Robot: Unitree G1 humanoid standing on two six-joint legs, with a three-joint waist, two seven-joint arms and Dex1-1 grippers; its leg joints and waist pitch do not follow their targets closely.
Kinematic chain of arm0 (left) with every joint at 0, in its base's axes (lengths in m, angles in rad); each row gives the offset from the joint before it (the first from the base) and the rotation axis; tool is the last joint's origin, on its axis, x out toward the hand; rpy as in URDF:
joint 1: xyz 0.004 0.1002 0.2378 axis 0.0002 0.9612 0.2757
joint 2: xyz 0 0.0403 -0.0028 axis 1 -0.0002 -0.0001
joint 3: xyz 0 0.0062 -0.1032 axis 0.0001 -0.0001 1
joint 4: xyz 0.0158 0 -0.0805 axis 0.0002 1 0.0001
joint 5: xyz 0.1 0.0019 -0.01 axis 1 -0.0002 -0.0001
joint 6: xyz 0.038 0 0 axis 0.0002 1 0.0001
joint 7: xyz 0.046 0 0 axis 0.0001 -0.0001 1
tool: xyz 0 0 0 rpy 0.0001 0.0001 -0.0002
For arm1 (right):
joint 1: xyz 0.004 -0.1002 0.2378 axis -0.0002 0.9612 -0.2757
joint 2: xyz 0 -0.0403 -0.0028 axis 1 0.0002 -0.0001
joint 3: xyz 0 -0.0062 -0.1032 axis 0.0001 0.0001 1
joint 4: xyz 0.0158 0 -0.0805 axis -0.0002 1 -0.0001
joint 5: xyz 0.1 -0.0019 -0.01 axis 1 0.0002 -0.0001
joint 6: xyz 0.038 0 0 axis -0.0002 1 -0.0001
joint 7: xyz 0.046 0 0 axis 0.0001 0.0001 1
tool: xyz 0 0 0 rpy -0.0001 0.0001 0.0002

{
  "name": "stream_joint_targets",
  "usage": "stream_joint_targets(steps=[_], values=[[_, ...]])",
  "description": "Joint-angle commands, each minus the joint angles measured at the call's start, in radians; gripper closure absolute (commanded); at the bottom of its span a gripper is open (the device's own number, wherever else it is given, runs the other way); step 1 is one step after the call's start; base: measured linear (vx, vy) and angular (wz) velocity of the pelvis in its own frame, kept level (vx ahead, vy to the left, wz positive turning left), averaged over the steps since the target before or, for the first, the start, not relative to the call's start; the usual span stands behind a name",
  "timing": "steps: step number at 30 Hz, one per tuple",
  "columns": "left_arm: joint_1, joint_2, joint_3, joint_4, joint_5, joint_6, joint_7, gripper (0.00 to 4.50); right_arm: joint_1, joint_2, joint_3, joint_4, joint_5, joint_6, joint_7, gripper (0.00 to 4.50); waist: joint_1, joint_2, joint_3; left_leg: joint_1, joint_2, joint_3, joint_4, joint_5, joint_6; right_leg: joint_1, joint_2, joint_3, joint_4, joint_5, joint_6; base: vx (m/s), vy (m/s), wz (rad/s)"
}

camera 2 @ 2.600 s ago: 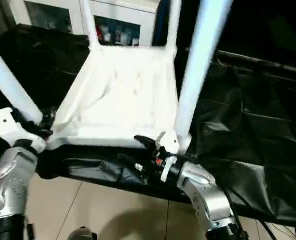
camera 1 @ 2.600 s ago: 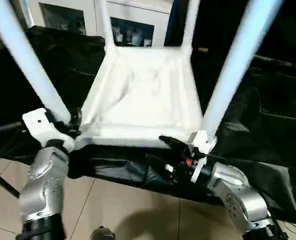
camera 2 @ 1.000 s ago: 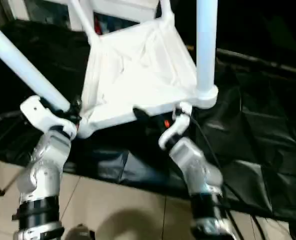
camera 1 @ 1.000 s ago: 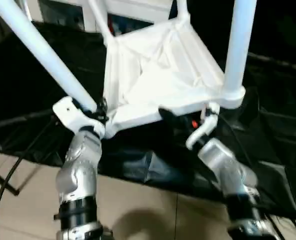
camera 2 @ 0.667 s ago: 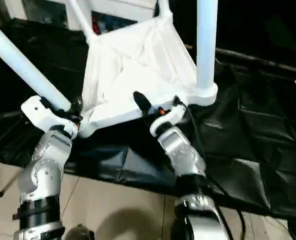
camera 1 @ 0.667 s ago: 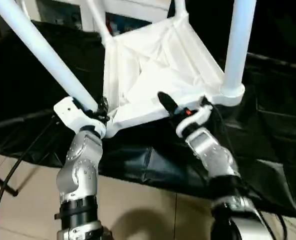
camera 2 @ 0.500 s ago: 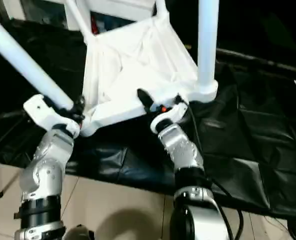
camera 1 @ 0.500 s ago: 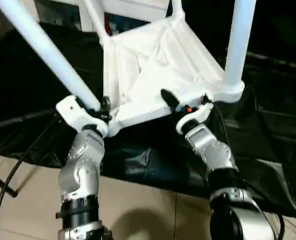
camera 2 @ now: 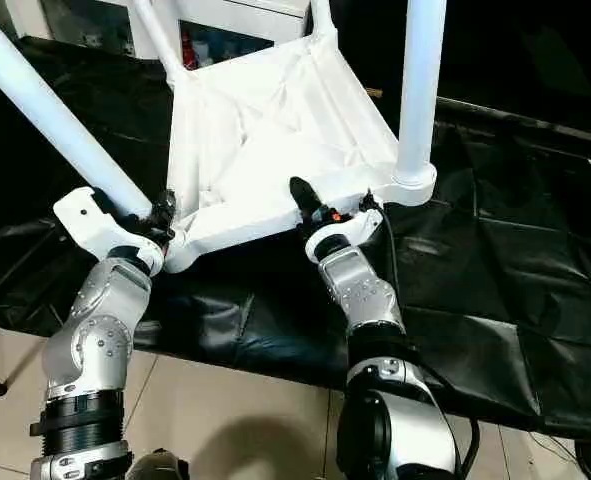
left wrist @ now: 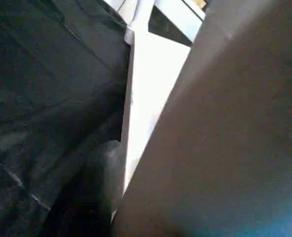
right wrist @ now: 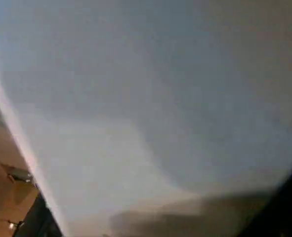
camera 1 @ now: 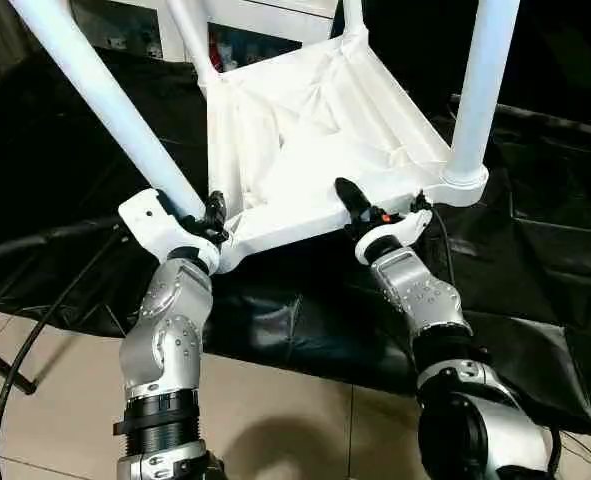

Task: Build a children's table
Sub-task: Flip table

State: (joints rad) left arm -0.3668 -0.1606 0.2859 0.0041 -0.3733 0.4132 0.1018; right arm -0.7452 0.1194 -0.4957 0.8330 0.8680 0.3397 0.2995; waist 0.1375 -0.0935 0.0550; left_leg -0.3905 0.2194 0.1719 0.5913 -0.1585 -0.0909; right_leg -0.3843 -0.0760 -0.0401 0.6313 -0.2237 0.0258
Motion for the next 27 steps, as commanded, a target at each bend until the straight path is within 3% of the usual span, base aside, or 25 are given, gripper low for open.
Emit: stream_joint_targets(steps=[1, 4, 6, 9, 10, 15, 16, 18, 20, 24, 27], values=[[-0.002, -0.057, -0.056, -0.042, -0.065, 0.0, -0.057, 1.99, -0.017, -0.009, -0.017, 0.016, 0.003, -0.023, -0.008, 1.75, -0.001, 0.021, -0.079, 0.028, 0.008, 0.004, -0.06, -0.072, -0.033, 0.046, -0.044, 0.022, -0.046, 0.192, -0.147, 0.0, 0.0, 0.0], [0.005, -0.047, -0.064, -0.044, -0.068, 0.003, -0.078, 1.99, -0.017, -0.011, -0.018, 0.016, -0.001, -0.031, -0.007, 2.03, -0.001, 0.021, -0.08, 0.028, 0.007, 0.005, -0.059, -0.063, -0.03, 0.046, -0.043, 0.022, -0.045, 0.201, -0.15, 0.0, 0.0, 0.0], [0.017, -0.034, -0.071, -0.054, -0.083, 0.018, -0.111, 1.29, -0.017, -0.011, -0.02, 0.015, -0.003, -0.036, -0.007, 2.21, 0.001, 0.021, -0.08, 0.029, 0.006, 0.005, -0.059, -0.064, -0.028, 0.046, -0.044, 0.022, -0.045, 0.196, -0.151, 0.0, 0.0, 0.0], [0.03, -0.031, -0.046, -0.056, -0.099, 0.024, -0.103, 1.26, -0.018, -0.012, -0.023, 0.007, -0.012, -0.048, -0.007, 2.4, 0.003, 0.025, -0.08, 0.029, 0.006, 0.007, -0.059, -0.066, -0.04, 0.044, -0.043, 0.022, -0.043, 0.195, -0.165, 0.0, 0.0, 0.0], [0.032, -0.027, -0.04, -0.057, -0.1, 0.025, -0.101, 0.98, -0.018, -0.013, -0.023, -0.001, -0.015, -0.053, -0.009, 2.48, 0.001, 0.024, -0.08, 0.029, 0.008, 0.006, -0.06, -0.072, -0.039, 0.045, -0.042, 0.021, -0.043, 0.203, -0.167, 0.0, 0.0, 0.0], [0.057, 0.026, 0.008, -0.088, -0.123, 0.04, -0.115, 0.63, -0.003, -0.034, -0.023, -0.073, -0.036, -0.084, -0.037, 2.53, 0.001, 0.028, -0.079, 0.028, 0.007, 0.006, -0.059, -0.069, -0.032, 0.045, -0.042, 0.021, -0.043, 0.196, -0.16, 0.0, 0.0, 0.0], [0.067, 0.042, 0.011, -0.096, -0.129, 0.05, -0.131, 0.44, 0.001, -0.038, -0.022, -0.091, -0.039, -0.088, -0.041, 2.53, 0.001, 0.036, -0.079, 0.029, 0.006, 0.005, -0.059, -0.069, -0.033, 0.044, -0.042, 0.022, -0.043, 0.192, -0.157, 0.0, 0.0, 0.0], [0.093, 0.081, 0.015, -0.114, -0.142, 0.076, -0.172, 0.32, 0.01, -0.047, -0.024, -0.132, -0.039, -0.089, -0.051, 2.53, -0.001, 0.031, -0.079, 0.028, 0.005, 0.007, -0.06, -0.065, -0.033, 0.045, -0.04, 0.022, -0.044, 0.187, -0.148, 0.0, 0.0, 0.0], [0.119, 0.117, 0.019, -0.129, -0.168, 0.111, -0.207, 0.04, 0.018, -0.057, -0.022, -0.157, -0.052, -0.099, -0.057, 2.54, 0.0, 0.039, -0.078, 0.031, 0.005, 0.007, -0.06, -0.068, -0.041, 0.041, -0.038, 0.022, -0.044, 0.183, -0.144, 0.0, 0.0, 0.0], [0.203, 0.221, 0.011, -0.16, -0.195, 0.222, -0.261, 0.0, 0.045, -0.094, -0.023, -0.232, -0.08, -0.111, -0.104, 2.55, -0.001, 0.041, -0.074, 0.034, 0.006, 0.007, -0.065, -0.113, -0.063, 0.037, -0.037, 0.022, -0.047, 0.122, -0.136, 0.0, 0.0, 0.0], [0.228, 0.237, 0.02, -0.17, -0.196, 0.237, -0.257, 0.0, 0.059, -0.108, -0.025, -0.275, -0.089, -0.108, -0.127, 2.55, 0.0, 0.044, -0.071, 0.036, 0.008, 0.007, -0.067, -0.14, -0.074, 0.033, -0.037, 0.023, -0.05, 0.092, -0.128, 0.0, 0.0, 0.0]])
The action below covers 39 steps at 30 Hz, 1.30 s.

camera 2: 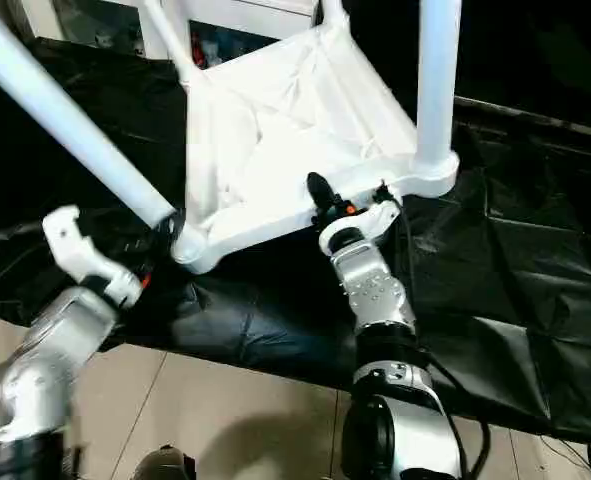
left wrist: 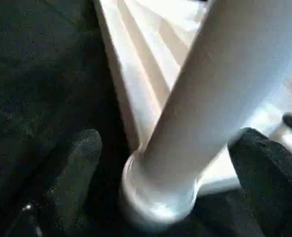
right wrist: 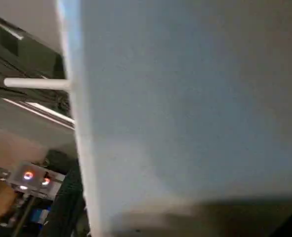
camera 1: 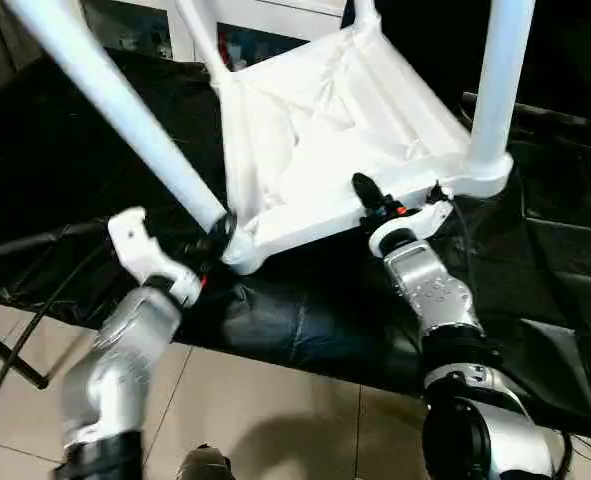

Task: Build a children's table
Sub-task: Flip table

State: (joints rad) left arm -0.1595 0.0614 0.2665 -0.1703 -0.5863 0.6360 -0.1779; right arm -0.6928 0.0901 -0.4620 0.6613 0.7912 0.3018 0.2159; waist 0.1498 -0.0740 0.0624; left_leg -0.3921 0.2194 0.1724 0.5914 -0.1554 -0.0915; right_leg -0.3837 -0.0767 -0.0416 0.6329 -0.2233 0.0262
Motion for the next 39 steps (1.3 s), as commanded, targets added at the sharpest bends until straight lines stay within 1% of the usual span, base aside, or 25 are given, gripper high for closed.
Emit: stream_joint_targets(steps=[1, 2, 5, 7, 9, 11, 13, 14, 15, 16, 17, 18, 19, 20, 22, 23, 26, 28, 30, 32, 33, 34, 36, 37, 39], values=[[0.021, 0.015, 0.04, 0.003, 0.015, 0.015, 0.023, 0.0, 0.007, -0.08, -0.059, -0.107, -0.013, -0.07, -0.045, 2.55, -0.012, 0.025, -0.078, 0.038, 0.007, 0.008, -0.068, -0.152, -0.076, 0.032, -0.036, 0.025, -0.054, 0.08, -0.127, 0.0, 0.0, 0.0], [0.029, 0.021, 0.043, -0.005, -0.002, 0.028, 0.013, 0.0, 0.019, -0.092, -0.053, -0.141, -0.027, -0.066, -0.057, 2.55, -0.008, 0.026, -0.078, 0.042, 0.007, 0.009, -0.067, -0.165, -0.078, 0.03, -0.035, 0.027, -0.056, 0.07, -0.115, 0.0, 0.0, 0.0], [0.034, 0.026, 0.038, -0.013, -0.013, 0.04, 0.005, 0.0, 0.032, -0.104, -0.046, -0.171, -0.044, -0.06, -0.065, 2.56, -0.003, 0.024, -0.079, 0.037, 0.006, 0.007, -0.068, -0.151, -0.083, 0.034, -0.035, 0.027, -0.056, 0.069, -0.092, 0.0, 0.0, 0.0], [0.037, 0.036, 0.028, -0.019, -0.019, 0.046, -0.005, 0.0, 0.043, -0.118, -0.034, -0.189, -0.064, -0.058, -0.068, 2.56, -0.003, 0.023, -0.079, 0.035, 0.004, 0.007, -0.068, -0.148, -0.086, 0.033, -0.035, 0.026, -0.056, 0.067, -0.089, 0.0, 0.0, 0.0], [0.051, 0.071, -0.008, -0.043, -0.02, 0.06, -0.05, 0.0, 0.073, -0.141, 0.003, -0.231, -0.109, -0.049, -0.068, 2.56, -0.003, 0.02, -0.079, 0.033, 0.002, 0.006, -0.067, -0.141, -0.084, 0.034, -0.037, 0.026, -0.058, 0.052, -0.082, 0.0, 0.0, 0.0], [0.069, 0.155, -0.106, -0.095, 0.038, 0.041, -0.14, 0.0, 0.116, -0.166, 0.045, -0.313, -0.155, -0.02, -0.075, 2.56, -0.008, 0.016, -0.08, 0.028, 0.001, 0.005, -0.067, -0.111, -0.073, 0.037, -0.035, 0.025, -0.056, 0.066, -0.077, 0.0, 0.0, 0.0], [0.071, 0.172, -0.126, -0.107, 0.054, 0.033, -0.156, 0.0, 0.125, -0.171, 0.052, -0.334, -0.156, -0.013, -0.082, 2.56, -0.014, 0.017, -0.079, 0.026, 0.0, 0.005, -0.068, -0.109, -0.069, 0.038, -0.033, 0.025, -0.054, 0.065, -0.075, 0.0, 0.0, 0.0], [0.06, 0.206, -0.16, -0.14, 0.069, 0.028, -0.191, 0.0, 0.143, -0.189, 0.069, -0.368, -0.177, -0.002, -0.101, 2.56, -0.019, 0.018, -0.075, 0.029, 0.001, 0.006, -0.07, -0.136, -0.073, 0.035, -0.035, 0.026, -0.059, 0.022, -0.078, 0.0, 0.0, 0.0], [0.046, 0.241, -0.189, -0.18, 0.067, 0.036, -0.227, 0.0, 0.156, -0.206, 0.082, -0.39, -0.21, -0.002, -0.119, 2.56, -0.018, 0.018, -0.076, 0.03, 0.001, 0.006, -0.069, -0.137, -0.074, 0.035, -0.035, 0.026, -0.06, 0.011, -0.076, 0.0, 0.0, 0.0], [0.043, 0.247, -0.194, -0.187, 0.067, 0.038, -0.234, 0.0, 0.158, -0.209, 0.084, -0.393, -0.216, -0.002, -0.122, 2.56, -0.019, 0.02, -0.075, 0.032, 0.001, 0.007, -0.069, -0.144, -0.076, 0.031, -0.034, 0.027, -0.059, -0.007, -0.077, 0.0, 0.0, 0.0], [0.03, 0.28, -0.218, -0.226, 0.056, 0.051, -0.272, 0.0, 0.167, -0.223, 0.096, -0.407, -0.249, -0.006, -0.137, 2.56, -0.021, 0.019, -0.074, 0.032, 0.0, 0.008, -0.07, -0.154, -0.078, 0.029, -0.034, 0.027, -0.06, -0.022, -0.078, 0.0, 0.0, 0.0], [0.022, 0.303, -0.234, -0.256, 0.039, 0.075, -0.292, 0.0, 0.17, -0.231, 0.106, -0.414, -0.272, -0.014, -0.146, 2.56, -0.021, 0.022, -0.072, 0.036, 0.001, 0.009, -0.071, -0.182, -0.087, 0.024, -0.035, 0.029, -0.062, -0.064, -0.082, 0.0, 0.0, 0.0], [0.021, 0.306, -0.236, -0.26, 0.037, 0.078, -0.294, 0.0, 0.17, -0.231, 0.107, -0.415, -0.274, -0.015, -0.147, 2.56, -0.021, 0.022, -0.072, 0.036, 0.001, 0.009, -0.071, -0.182, -0.087, 0.024, -0.035, 0.029, -0.062, -0.064, -0.082, 0.0, 0.0, 0.0], [0.021, 0.324, -0.25, -0.28, 0.031, 0.089, -0.311, 0.0, 0.17, -0.23, 0.11, -0.421, -0.279, -0.015, -0.152, 2.56, -0.024, 0.02, -0.067, 0.033, 0.0, 0.009, -0.074, -0.213, -0.093, 0.024, -0.035, 0.03, -0.066, -0.114, -0.079, 0.0, 0.0, 0.0], [0.019, 0.366, -0.285, -0.31, 0.048, 0.095, -0.332, 0.0, 0.177, -0.236, 0.136, -0.442, -0.309, -0.012, -0.162, 2.56, -0.024, 0.02, -0.069, 0.034, -0.001, 0.008, -0.073, -0.228, -0.094, 0.022, -0.034, 0.032, -0.068, -0.146, -0.069, 0.0, 0.0, 0.0], [0.019, 0.366, -0.285, -0.31, 0.048, 0.095, -0.332, 0.0, 0.177, -0.236, 0.136, -0.442, -0.309, -0.012, -0.162, 2.56, -0.024, 0.021, -0.07, 0.035, -0.001, 0.009, -0.072, -0.222, -0.092, 0.022, -0.034, 0.032, -0.066, -0.137, -0.068, 0.0, 0.0, 0.0], [-0.014, 0.395, -0.317, -0.306, 0.124, 0.05, -0.325, 0.0, 0.185, -0.261, 0.188, -0.477, -0.362, 0.001, -0.173, 2.56, -0.026, 0.019, -0.068, 0.035, -0.001, 0.009, -0.072, -0.225, -0.091, 0.02, -0.031, 0.034, -0.069, -0.145, -0.061, 0.0, 0.0, 0.0], [-0.08, 0.405, -0.33, -0.28, 0.197, -0.004, -0.304, 0.0, 0.188, -0.291, 0.239, -0.509, -0.427, 0.018, -0.183, 2.56, -0.025, 0.022, -0.068, 0.037, -0.001, 0.008, -0.072, -0.231, -0.096, 0.02, -0.031, 0.034, -0.072, -0.155, -0.051, 0.0, 0.0, 0.0], [-0.129, 0.421, -0.349, -0.26, 0.249, -0.051, -0.308, 0.0, 0.189, -0.313, 0.273, -0.532, -0.475, 0.022, -0.189, 2.56, -0.024, 0.019, -0.068, 0.035, -0.002, 0.007, -0.072, -0.225, -0.106, 0.023, -0.032, 0.034, -0.072, -0.166, -0.041, 0.0, 0.0, 0.0], [-0.177, 0.445, -0.378, -0.242, 0.3, -0.08, -0.301, 0.0, 0.185, -0.319, 0.286, -0.547, -0.503, 0.034, -0.213, 2.56, -0.025, 0.02, -0.069, 0.032, -0.003, 0.005, -0.071, -0.222, -0.109, 0.023, -0.033, 0.033, -0.07, -0.163, -0.042, 0.0, 0.0, 0.0], [-0.177, 0.445, -0.378, -0.242, 0.3, -0.08, -0.301, 0.0, 0.185, -0.319, 0.286, -0.547, -0.503, 0.034, -0.213, 2.56, -0.027, 0.02, -0.07, 0.035, -0.003, 0.007, -0.069, -0.223, -0.108, 0.02, -0.032, 0.034, -0.069, -0.161, -0.043, 0.0, 0.0, 0.0], [-0.21, 0.458, -0.405, -0.213, 0.36, -0.128, -0.286, 0.0, 0.182, -0.321, 0.293, -0.553, -0.524, 0.041, -0.236, 2.56, -0.028, 0.022, -0.07, 0.034, -0.003, 0.006, -0.07, -0.226, -0.109, 0.019, -0.032, 0.034, -0.068, -0.155, -0.048, 0.0, 0.0, 0.0], [-0.227, 0.46, -0.418, -0.194, 0.388, -0.163, -0.281, 0.0, 0.183, -0.324, 0.303, -0.558, -0.544, 0.043, -0.249, 2.58, -0.027, 0.022, -0.072, 0.036, -0.002, 0.005, -0.069, -0.227, -0.11, 0.019, -0.032, 0.034, -0.067, -0.149, -0.049, 0.0, 0.0, 0.0], [-0.236, 0.456, -0.423, -0.182, 0.396, -0.182, -0.283, 0.0, 0.184, -0.325, 0.312, -0.56, -0.556, 0.041, -0.252, 2.59, -0.026, 0.025, -0.071, 0.036, -0.002, 0.005, -0.07, -0.232, -0.112, 0.018, -0.032, 0.034, -0.068, -0.149, -0.051, 0.0, 0.0, 0.0], [-0.258, 0.433, -0.431, -0.161, 0.399, -0.196, -0.29, 0.0, 0.19, -0.327, 0.333, -0.57, -0.577, 0.044, -0.273, 2.59, -0.026, 0.024, -0.072, 0.04, -0.002, 0.005, -0.069, -0.246, -0.121, 0.015, -0.031, 0.034, -0.064, -0.13, -0.065, 0.0, 0.0, 0.0]])
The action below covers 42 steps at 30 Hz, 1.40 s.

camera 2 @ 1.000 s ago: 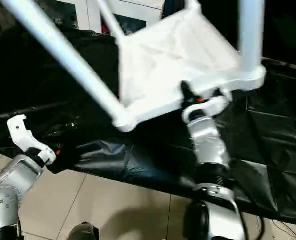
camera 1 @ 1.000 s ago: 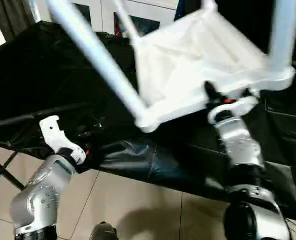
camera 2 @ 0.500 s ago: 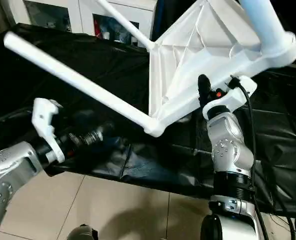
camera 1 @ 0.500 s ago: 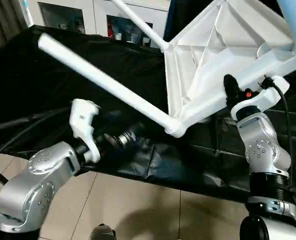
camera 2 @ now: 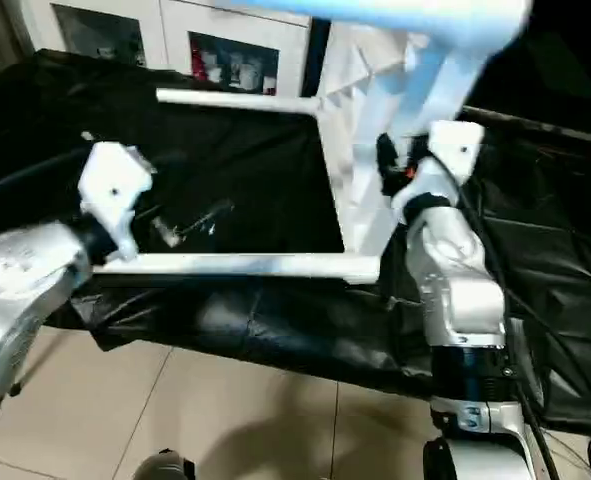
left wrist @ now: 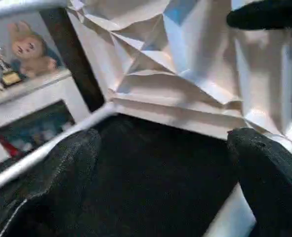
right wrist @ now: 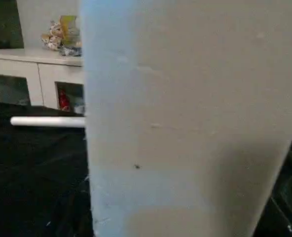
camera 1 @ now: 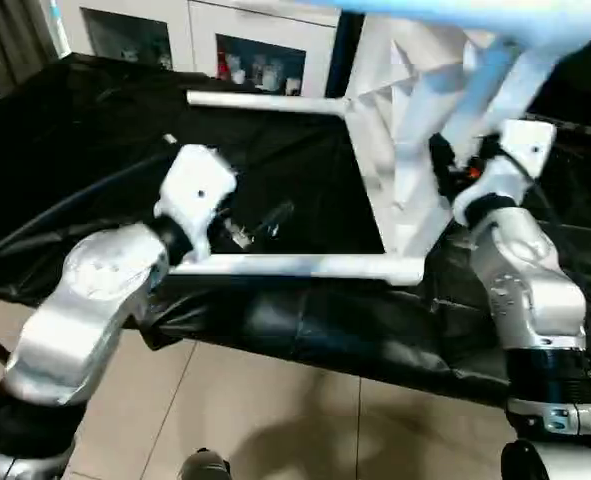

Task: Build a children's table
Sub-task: Flip table

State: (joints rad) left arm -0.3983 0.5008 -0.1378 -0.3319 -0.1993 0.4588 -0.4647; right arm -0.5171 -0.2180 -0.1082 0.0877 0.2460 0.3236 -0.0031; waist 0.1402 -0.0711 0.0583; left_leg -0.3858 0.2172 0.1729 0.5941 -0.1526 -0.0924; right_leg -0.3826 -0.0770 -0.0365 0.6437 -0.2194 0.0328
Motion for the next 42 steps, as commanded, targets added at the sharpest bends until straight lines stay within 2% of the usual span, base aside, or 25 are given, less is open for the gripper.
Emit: stream_joint_targets(steps=[1, 4, 5, 6, 7, 8, 10, 13, 14, 15, 17, 18, 20, 22, 23, 24, 25, 26, 29, 30, 31, 32, 37, 42], values=[[-0.025, -0.015, -0.028, 0.006, 0.014, -0.019, -0.005, 0.0, 0.017, -0.016, -0.017, 0.0, -0.038, 0.026, -0.067, 2.59, -0.015, 0.019, -0.068, 0.032, 0.0, 0.004, -0.072, -0.25, -0.121, 0.017, -0.032, 0.028, -0.074, -0.131, -0.077, 0.0, 0.0, 0.0], [-0.04, -0.023, -0.053, 0.036, 0.044, -0.058, -0.011, 0.0, 0.019, 0.0, -0.013, -0.002, -0.086, 0.019, -0.104, 2.59, -0.014, 0.015, -0.068, 0.03, 0.0, 0.005, -0.071, -0.246, -0.117, 0.017, -0.033, 0.029, -0.075, -0.133, -0.078, 0.0, 0.0, 0.0], [-0.04, -0.023, -0.053, 0.036, 0.044, -0.058, -0.011, 0.0, 0.019, 0.0, -0.013, -0.002, -0.086, 0.019, -0.104, 2.59, -0.012, 0.018, -0.069, 0.031, -0.001, 0.005, -0.071, -0.249, -0.115, 0.015, -0.034, 0.03, -0.075, -0.143, -0.076, 0.0, 0.0, 0.0], [-0.048, -0.032, -0.072, 0.048, 0.061, -0.065, -0.007, 0.0, 0.009, 0.01, 0.001, 0.021, -0.127, 0.002, -0.131, 2.59, -0.015, 0.024, -0.068, 0.031, 0.0, 0.004, -0.072, -0.254, -0.122, 0.015, -0.033, 0.029, -0.074, -0.141, -0.074, 0.0, 0.0, 0.0], [-0.05, -0.036, -0.077, 0.051, 0.066, -0.061, -0.003, 0.0, 0.003, 0.012, 0.008, 0.032, -0.138, -0.005, -0.135, 2.59, -0.016, 0.023, -0.068, 0.031, 0.0, 0.004, -0.072, -0.258, -0.124, 0.015, -0.033, 0.029, -0.075, -0.145, -0.074, 0.0, 0.0, 0.0], [-0.051, -0.037, -0.079, 0.052, 0.068, -0.059, -0.001, 0.0, 0.0, 0.013, 0.012, 0.038, -0.144, -0.008, -0.137, 2.59, -0.015, 0.03, -0.069, 0.032, 0.0, 0.003, -0.072, -0.261, -0.128, 0.014, -0.033, 0.029, -0.074, -0.144, -0.075, 0.0, 0.0, 0.0], [-0.063, -0.026, -0.139, 0.053, 0.114, -0.02, -0.014, 0.0, -0.054, 0.027, 0.043, 0.132, -0.171, -0.054, -0.15, 2.59, -0.022, 0.027, -0.068, 0.031, -0.001, 0.002, -0.073, -0.29, -0.132, 0.013, -0.033, 0.028, -0.075, -0.176, -0.076, 0.0, 0.0, 0.0], [-0.066, -0.036, -0.142, 0.061, 0.111, -0.049, -0.03, 0.0, -0.077, 0.031, 0.061, 0.172, -0.164, -0.067, -0.127, 2.59, -0.031, 0.025, -0.065, 0.03, -0.002, 0.0, -0.074, -0.328, -0.126, 0.012, -0.035, 0.028, -0.082, -0.227, -0.081, 0.0, 0.0, 0.0], [-0.07, -0.041, -0.142, 0.07, 0.119, -0.066, -0.028, 0.0, -0.084, 0.032, 0.066, 0.188, -0.166, -0.068, -0.121, 2.59, -0.033, 0.025, -0.066, 0.03, -0.001, 0.0, -0.073, -0.327, -0.124, 0.012, -0.036, 0.028, -0.082, -0.224, -0.082, 0.0, 0.0, 0.0], [-0.076, -0.044, -0.139, 0.075, 0.119, -0.072, -0.028, 0.0, -0.09, 0.03, 0.075, 0.203, -0.172, -0.067, -0.115, 2.59, -0.038, 0.021, -0.067, 0.024, -0.002, -0.001, -0.073, -0.31, -0.119, 0.017, -0.035, 0.028, -0.079, -0.201, -0.085, 0.0, 0.0, 0.0], [-0.087, -0.047, -0.132, 0.081, 0.125, -0.088, -0.025, 0.0, -0.097, 0.026, 0.093, 0.236, -0.186, -0.076, -0.091, 2.59, -0.045, 0.022, -0.068, 0.023, -0.003, -0.002, -0.072, -0.288, -0.114, 0.019, -0.033, 0.027, -0.076, -0.172, -0.092, 0.0, 0.0, 0.0], [-0.095, -0.049, -0.123, 0.085, 0.128, -0.097, -0.022, 0.0, -0.098, 0.026, 0.1, 0.255, -0.192, -0.094, -0.074, 2.03, -0.046, 0.017, -0.068, 0.023, -0.002, -0.001, -0.071, -0.286, -0.11, 0.019, -0.034, 0.027, -0.077, -0.171, -0.094, 0.0, 0.0, 0.0], [-0.105, -0.048, -0.112, 0.081, 0.136, -0.104, -0.017, 0.0, -0.103, 0.026, 0.104, 0.296, -0.197, -0.13, -0.049, 1.89, -0.049, 0.02, -0.067, 0.023, -0.002, -0.001, -0.071, -0.289, -0.105, 0.018, -0.036, 0.027, -0.076, -0.175, -0.101, 0.0, 0.0, 0.0], [-0.117, -0.042, -0.1, 0.072, 0.148, -0.138, -0.011, 0.0, -0.111, 0.025, 0.102, 0.339, -0.203, -0.167, -0.05, 1.72, -0.054, 0.013, -0.067, 0.02, -0.002, 0.0, -0.07, -0.278, -0.098, 0.02, -0.037, 0.027, -0.077, -0.179, -0.11, 0.0, 0.0, 0.0], [-0.118, -0.042, -0.1, 0.071, 0.15, -0.145, -0.011, 0.0, -0.112, 0.024, 0.101, 0.344, -0.202, -0.172, -0.05, 1.72, -0.053, 0.015, -0.068, 0.021, -0.001, -0.001, -0.07, -0.282, -0.097, 0.019, -0.038, 0.027, -0.078, -0.183, -0.112, 0.0, 0.0, 0.0], [-0.13, -0.041, -0.086, 0.056, 0.167, -0.188, 0.002, 0.0, -0.105, 0.023, 0.105, 0.356, -0.202, -0.195, -0.048, 1.52, -0.054, 0.008, -0.07, 0.019, -0.002, 0.0, -0.068, -0.267, -0.093, 0.022, -0.038, 0.026, -0.077, -0.166, -0.115, 0.0, 0.0, 0.0], [-0.134, -0.04, -0.084, 0.055, 0.176, -0.199, 0.009, 0.0, -0.102, 0.023, 0.107, 0.355, -0.202, -0.196, -0.045, 1.45, -0.051, 0.009, -0.072, 0.017, -0.001, 0.001, -0.065, -0.237, -0.087, 0.025, -0.039, 0.027, -0.073, -0.135, -0.116, 0.0, 0.0, 0.0], [-0.144, -0.038, -0.08, 0.054, 0.195, -0.224, 0.025, 0.0, -0.095, 0.023, 0.112, 0.354, -0.203, -0.198, -0.039, 1.45, -0.05, 0.009, -0.072, 0.016, 0.0, 0.002, -0.064, -0.208, -0.081, 0.025, -0.036, 0.027, -0.069, -0.092, -0.118, 0.0, 0.0, 0.0], [-0.193, -0.009, -0.07, 0.07, 0.282, -0.313, 0.079, 0.0, -0.078, 0.017, 0.135, 0.38, -0.225, -0.205, -0.026, 1.45, -0.049, 0.009, -0.074, 0.014, -0.001, 0.003, -0.061, -0.166, -0.072, 0.028, -0.035, 0.026, -0.062, -0.04, -0.118, 0.0, 0.0, 0.0], [-0.193, -0.009, -0.07, 0.07, 0.282, -0.313, 0.079, 0.0, -0.078, 0.017, 0.135, 0.38, -0.225, -0.205, -0.026, 1.45, -0.051, 0.009, -0.073, 0.013, -0.001, 0.003, -0.062, -0.168, -0.072, 0.028, -0.034, 0.026, -0.063, -0.04, -0.117, 0.0, 0.0, 0.0], [-0.236, 0.012, -0.056, 0.1, 0.364, -0.368, 0.15, 0.0, -0.072, 0.027, 0.128, 0.403, -0.226, -0.225, -0.014, 1.45, -0.051, 0.01, -0.073, 0.014, 0.0, 0.003, -0.061, -0.177, -0.074, 0.028, -0.034, 0.026, -0.064, -0.046, -0.115, 0.0, 0.0, 0.0], [-0.252, 0.022, -0.052, 0.109, 0.393, -0.382, 0.172, 0.0, -0.07, 0.03, 0.126, 0.409, -0.226, -0.231, -0.01, 1.45, -0.05, 0.011, -0.074, 0.015, 0.0, 0.002, -0.06, -0.18, -0.074, 0.028, -0.035, 0.026, -0.063, -0.045, -0.115, 0.0, 0.0, 0.0], [-0.341, 0.077, -0.036, 0.19, 0.504, -0.464, 0.242, 0.0, -0.079, 0.048, 0.116, 0.449, -0.217, -0.269, -0.007, 1.45, -0.048, 0.013, -0.073, 0.015, -0.001, 0.002, -0.059, -0.187, -0.077, 0.024, -0.036, 0.026, -0.062, -0.063, -0.125, 0.0, 0.0, 0.0], [-0.394, 0.109, -0.052, 0.287, 0.593, -0.502, 0.281, 0.0, -0.087, 0.054, 0.113, 0.46, -0.213, -0.304, 0.014, 1.91, -0.046, 0.019, -0.077, 0.015, -0.001, 0.001, -0.057, -0.17, -0.078, 0.024, -0.037, 0.026, -0.055, -0.016, -0.139, 0.0, 0.0, 0.0]])
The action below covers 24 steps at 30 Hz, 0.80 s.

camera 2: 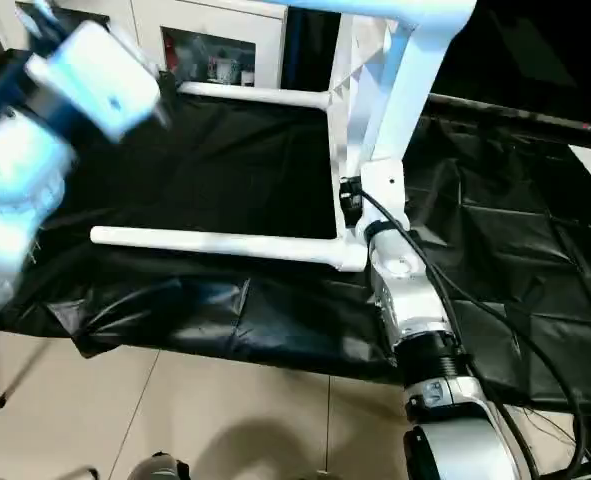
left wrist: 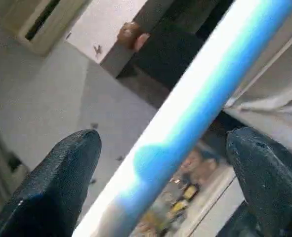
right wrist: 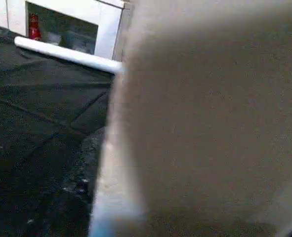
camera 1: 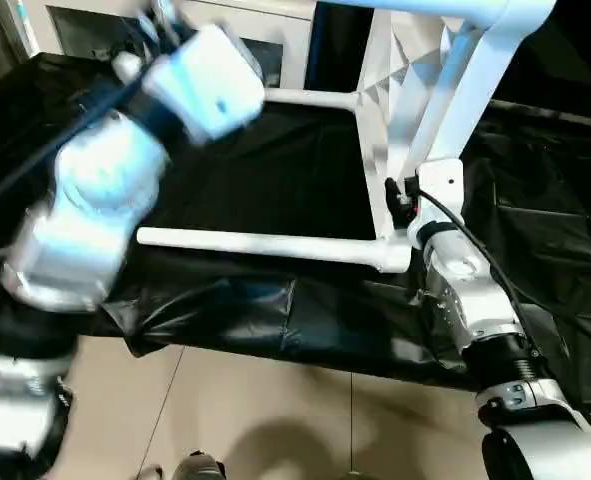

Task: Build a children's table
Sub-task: Flip table

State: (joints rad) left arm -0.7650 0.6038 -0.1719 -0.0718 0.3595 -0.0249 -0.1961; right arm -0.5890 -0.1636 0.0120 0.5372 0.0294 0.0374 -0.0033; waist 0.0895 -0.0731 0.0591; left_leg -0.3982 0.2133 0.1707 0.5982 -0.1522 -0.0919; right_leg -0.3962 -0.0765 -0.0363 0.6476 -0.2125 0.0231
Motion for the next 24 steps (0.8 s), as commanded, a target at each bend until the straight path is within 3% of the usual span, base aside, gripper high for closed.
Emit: stream_joint_targets(steps=[1, 3, 11, 16, 20, 24], values=[[-0.036, 0.011, -0.023, 0.051, 0.056, -0.038, 0.023, 0.0, -0.018, 0.0, -0.01, 0.016, 0.002, -0.025, 0.015, 2.04, 0.005, 0.02, -0.081, 0.026, 0.002, 0.003, -0.059, -0.147, -0.074, 0.039, -0.036, 0.026, -0.056, 0.012, -0.134, 0.0, 0.0, 0.0], [-0.051, 0.019, -0.035, 0.091, 0.07, -0.036, 0.022, 0.0, -0.018, 0.001, -0.011, 0.018, 0.002, -0.028, 0.018, 2.2, 0.006, 0.02, -0.081, 0.024, 0.001, 0.004, -0.058, -0.125, -0.071, 0.038, -0.035, 0.024, -0.052, 0.047, -0.145, 0.0, 0.0, 0.0], [-0.147, 0.002, -0.017, 0.254, 0.107, -0.043, 0.06, 0.0, -0.02, 0.005, -0.01, 0.024, -0.014, -0.058, 0.016, 2.44, 0.008, 0.025, -0.079, 0.028, 0.002, 0.003, -0.059, -0.17, -0.075, 0.037, -0.039, 0.026, -0.055, 0.022, -0.163, 0.0, 0.0, 0.0], [-0.143, -0.066, 0.03, 0.232, 0.026, -0.031, 0.07, 0.33, -0.014, 0.003, -0.016, 0.015, -0.019, -0.065, 0.016, 2.45, 0.009, 0.027, -0.081, 0.026, 0.001, 0.003, -0.058, -0.15, -0.071, 0.042, -0.038, 0.025, -0.051, 0.071, -0.181, 0.0, 0.0, 0.0], [-0.121, -0.097, 0.037, 0.212, -0.001, -0.037, 0.07, 0.76, -0.015, -0.004, -0.018, 0.005, -0.023, -0.068, 0.015, 2.46, 0.009, 0.027, -0.08, 0.026, 0.002, 0.004, -0.058, -0.161, -0.06, 0.042, -0.038, 0.025, -0.055, 0.057, -0.181, 0.0, 0.0, 0.0], [-0.085, -0.126, 0.055, 0.182, -0.02, -0.015, 0.068, 1.06, -0.021, -0.016, -0.02, -0.003, -0.028, -0.07, 0.018, 2.46, 0.008, 0.021, -0.079, 0.025, 0.003, 0.004, -0.059, -0.157, -0.055, 0.043, -0.039, 0.025, -0.054, 0.04, -0.177, 0.0, 0.0, 0.0]])
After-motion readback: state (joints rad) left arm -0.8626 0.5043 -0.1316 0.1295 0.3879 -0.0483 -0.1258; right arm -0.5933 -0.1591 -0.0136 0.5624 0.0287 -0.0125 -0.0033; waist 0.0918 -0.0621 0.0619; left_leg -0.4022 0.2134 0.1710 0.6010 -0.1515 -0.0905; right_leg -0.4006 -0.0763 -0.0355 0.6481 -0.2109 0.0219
